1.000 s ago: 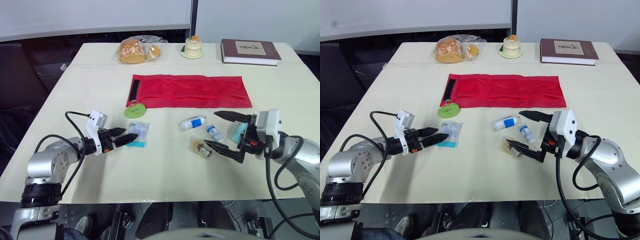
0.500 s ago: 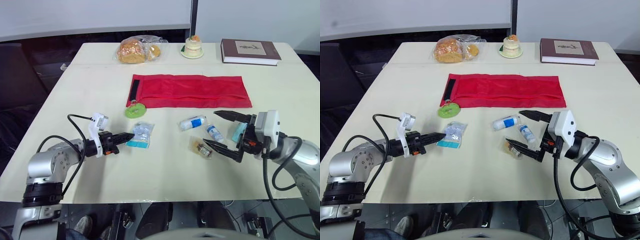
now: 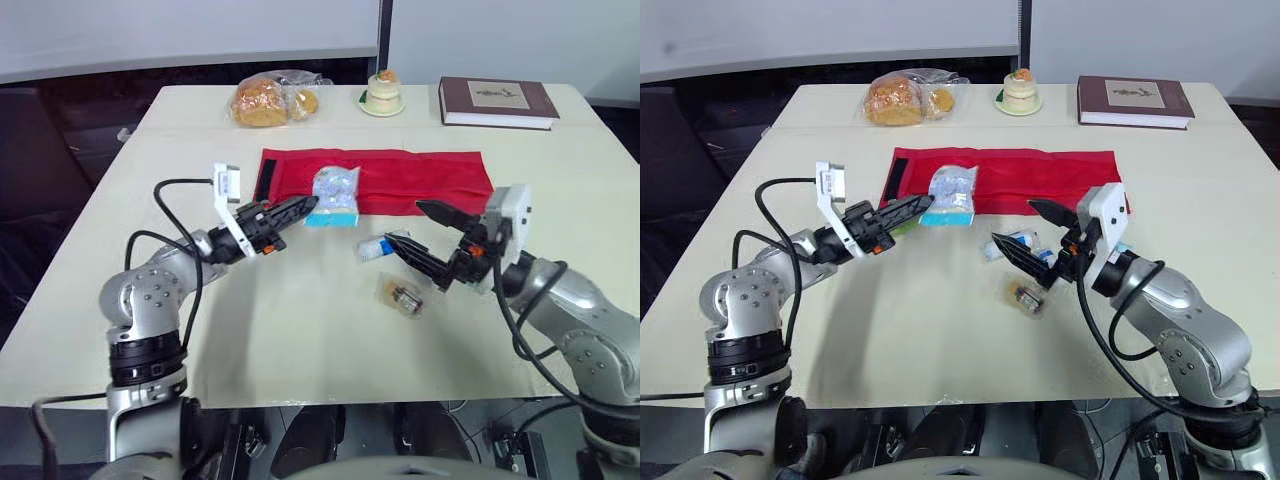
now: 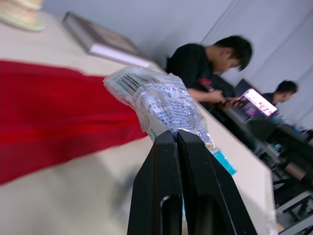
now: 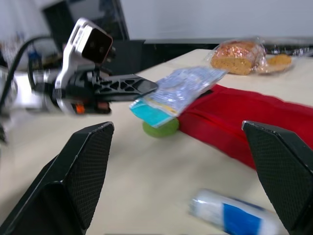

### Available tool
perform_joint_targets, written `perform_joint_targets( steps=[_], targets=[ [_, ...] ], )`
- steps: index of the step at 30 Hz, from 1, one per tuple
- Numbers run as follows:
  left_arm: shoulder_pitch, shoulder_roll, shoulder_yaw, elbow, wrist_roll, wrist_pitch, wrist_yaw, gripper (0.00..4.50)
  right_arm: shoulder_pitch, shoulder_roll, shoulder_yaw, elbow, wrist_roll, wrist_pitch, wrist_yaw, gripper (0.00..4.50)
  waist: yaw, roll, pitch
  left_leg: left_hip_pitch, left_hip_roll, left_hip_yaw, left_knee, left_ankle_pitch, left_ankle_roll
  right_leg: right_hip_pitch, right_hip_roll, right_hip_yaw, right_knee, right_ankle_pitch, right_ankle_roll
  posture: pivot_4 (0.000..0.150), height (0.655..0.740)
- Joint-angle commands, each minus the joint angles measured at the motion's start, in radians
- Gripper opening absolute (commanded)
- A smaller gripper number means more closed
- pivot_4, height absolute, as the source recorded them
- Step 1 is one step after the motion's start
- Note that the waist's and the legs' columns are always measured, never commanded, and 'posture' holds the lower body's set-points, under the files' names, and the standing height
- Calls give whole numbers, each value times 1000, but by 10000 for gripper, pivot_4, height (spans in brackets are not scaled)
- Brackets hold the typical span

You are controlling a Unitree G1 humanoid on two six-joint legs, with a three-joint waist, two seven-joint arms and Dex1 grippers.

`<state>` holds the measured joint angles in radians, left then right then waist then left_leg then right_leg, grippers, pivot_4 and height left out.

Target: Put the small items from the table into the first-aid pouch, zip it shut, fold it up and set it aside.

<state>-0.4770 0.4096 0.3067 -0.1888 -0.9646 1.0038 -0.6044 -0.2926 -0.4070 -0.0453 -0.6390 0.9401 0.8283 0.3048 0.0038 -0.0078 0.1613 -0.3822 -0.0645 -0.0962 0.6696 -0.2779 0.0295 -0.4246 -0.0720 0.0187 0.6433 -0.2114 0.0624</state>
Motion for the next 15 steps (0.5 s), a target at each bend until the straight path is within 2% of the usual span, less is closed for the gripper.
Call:
perform_joint_targets(
  steps=[1, 3, 6, 11, 14, 15],
  targets=[
    [-34, -31, -45, -73, -51, 1, 8, 1004, -47, 66, -52, 52, 302, 106, -239, 45000, -1, 0, 0, 0, 0, 0, 0, 0, 0, 0, 0, 0, 0, 0, 0, 1500, 7289],
    [-38, -35, -73, -84, -52, -4, 0, 1004, -69, 77, -66, 101, 459, 125, -366, 45000, -3, 0, 0, 0, 0, 0, 0, 0, 0, 0, 0, 0, 0, 0, -1, 1500, 7289],
    [-43, -36, -97, -83, -56, -9, -14, 1004, -95, 90, -67, 149, 610, 93, -509, 45000, -8, 0, 0, -1, -1, 1, 0, 0, 0, -1, 1, 0, 0, 0, -1, 1500, 7289],
    [-31, -12, -137, -65, -32, -36, -84, 1004, -123, 114, -63, 163, 759, 13, -629, 45000, -18, 0, 0, -1, -1, 2, -1, 0, 0, -2, 4, 1, 1, 0, -1, 1500, 7289],
    [-28, -3, -149, -47, -17, -53, -108, 0, -114, 88, -54, 151, 778, -3, -651, 37466, -18, 0, 0, -1, -1, 2, -1, 0, 0, -2, 4, 1, 1, 0, -1, 1500, 7289],
    [-29, -2, -152, -42, -14, -58, -113, 0, -111, 80, -51, 149, 780, -7, -653, 33298, -18, 0, 0, -1, -1, 3, -1, 0, 0, -2, 5, 1, 1, 0, 0, 1500, 7289]
  ],
)
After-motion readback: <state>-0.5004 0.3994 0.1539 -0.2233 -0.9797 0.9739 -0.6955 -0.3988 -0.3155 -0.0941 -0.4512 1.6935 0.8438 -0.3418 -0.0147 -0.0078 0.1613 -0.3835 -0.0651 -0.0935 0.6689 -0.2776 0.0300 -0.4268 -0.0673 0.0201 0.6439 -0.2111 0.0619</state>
